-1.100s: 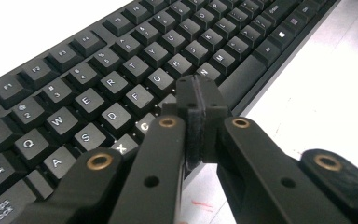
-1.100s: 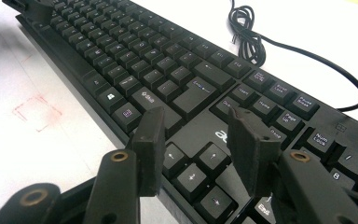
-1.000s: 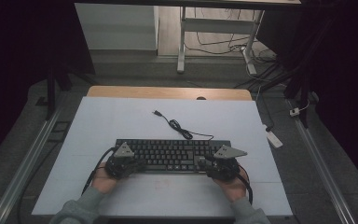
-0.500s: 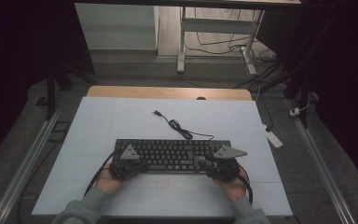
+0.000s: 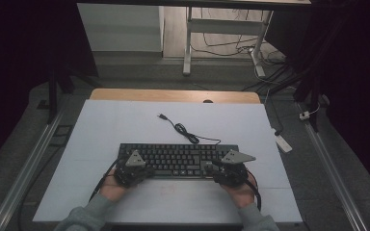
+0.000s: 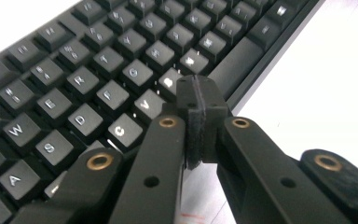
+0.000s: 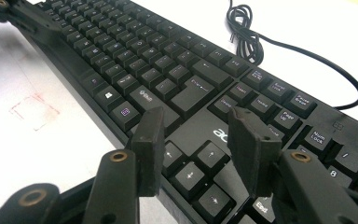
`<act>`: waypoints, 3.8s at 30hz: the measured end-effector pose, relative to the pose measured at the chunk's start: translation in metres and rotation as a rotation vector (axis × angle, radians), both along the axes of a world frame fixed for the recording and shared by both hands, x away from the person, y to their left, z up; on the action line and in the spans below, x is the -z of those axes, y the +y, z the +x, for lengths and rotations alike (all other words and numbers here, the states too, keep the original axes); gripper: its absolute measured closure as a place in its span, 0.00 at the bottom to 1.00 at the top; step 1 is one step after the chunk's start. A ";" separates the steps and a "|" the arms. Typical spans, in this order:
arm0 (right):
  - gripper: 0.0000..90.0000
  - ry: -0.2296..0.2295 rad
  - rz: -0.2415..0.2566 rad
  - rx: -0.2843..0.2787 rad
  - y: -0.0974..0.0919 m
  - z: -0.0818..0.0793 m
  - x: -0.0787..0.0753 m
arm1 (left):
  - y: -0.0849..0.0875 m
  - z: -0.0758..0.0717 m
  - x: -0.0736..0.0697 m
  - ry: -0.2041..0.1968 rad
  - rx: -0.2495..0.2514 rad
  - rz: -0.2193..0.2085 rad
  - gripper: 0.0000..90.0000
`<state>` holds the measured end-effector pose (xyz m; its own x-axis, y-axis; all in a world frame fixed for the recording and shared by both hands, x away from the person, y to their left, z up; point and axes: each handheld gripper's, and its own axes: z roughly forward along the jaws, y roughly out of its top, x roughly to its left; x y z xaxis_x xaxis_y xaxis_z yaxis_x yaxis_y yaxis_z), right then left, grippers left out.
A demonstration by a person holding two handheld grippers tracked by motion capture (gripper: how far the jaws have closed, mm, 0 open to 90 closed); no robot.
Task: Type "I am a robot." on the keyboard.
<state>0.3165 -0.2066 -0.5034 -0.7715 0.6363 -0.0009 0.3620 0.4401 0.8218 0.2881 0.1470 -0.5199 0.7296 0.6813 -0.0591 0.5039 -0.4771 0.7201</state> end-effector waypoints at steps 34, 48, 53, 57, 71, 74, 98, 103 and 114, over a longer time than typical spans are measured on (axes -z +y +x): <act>0.62 -0.002 -0.003 -0.001 -0.001 0.000 0.000 | 0.040 0.000 -0.026 -0.023 -0.145 -0.115 0.36; 0.62 -0.002 -0.003 -0.002 -0.001 0.000 0.000 | 0.045 0.004 -0.021 -0.019 -0.179 -0.073 0.38; 0.62 -0.001 -0.007 -0.001 -0.001 0.000 0.000 | 0.051 0.007 -0.018 -0.010 -0.218 -0.056 0.40; 0.62 0.000 -0.004 -0.002 -0.001 0.000 0.000 | 0.057 0.009 -0.016 0.002 -0.242 -0.051 0.41; 0.62 0.000 -0.005 -0.001 0.000 0.000 0.001 | 0.068 0.015 -0.004 0.029 -0.273 -0.027 0.70; 0.62 0.000 -0.005 -0.001 0.000 0.000 0.001 | 0.067 0.015 -0.003 0.032 -0.268 -0.024 0.80; 0.62 -0.006 -0.009 0.004 0.000 0.000 0.001 | 0.056 0.022 0.004 0.047 -0.241 0.020 0.99; 0.62 -0.002 -0.011 0.002 0.000 0.000 0.001 | 0.055 0.022 0.005 0.052 -0.240 0.022 0.99; 0.62 -0.007 -0.009 0.005 0.000 0.000 0.000 | 0.057 0.020 0.000 0.028 -0.236 -0.015 0.97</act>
<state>0.3163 -0.2070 -0.5038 -0.7680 0.6403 -0.0119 0.3589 0.4457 0.8201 0.3077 0.2042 -0.5203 0.5477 0.8320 -0.0884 0.6199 -0.3326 0.7107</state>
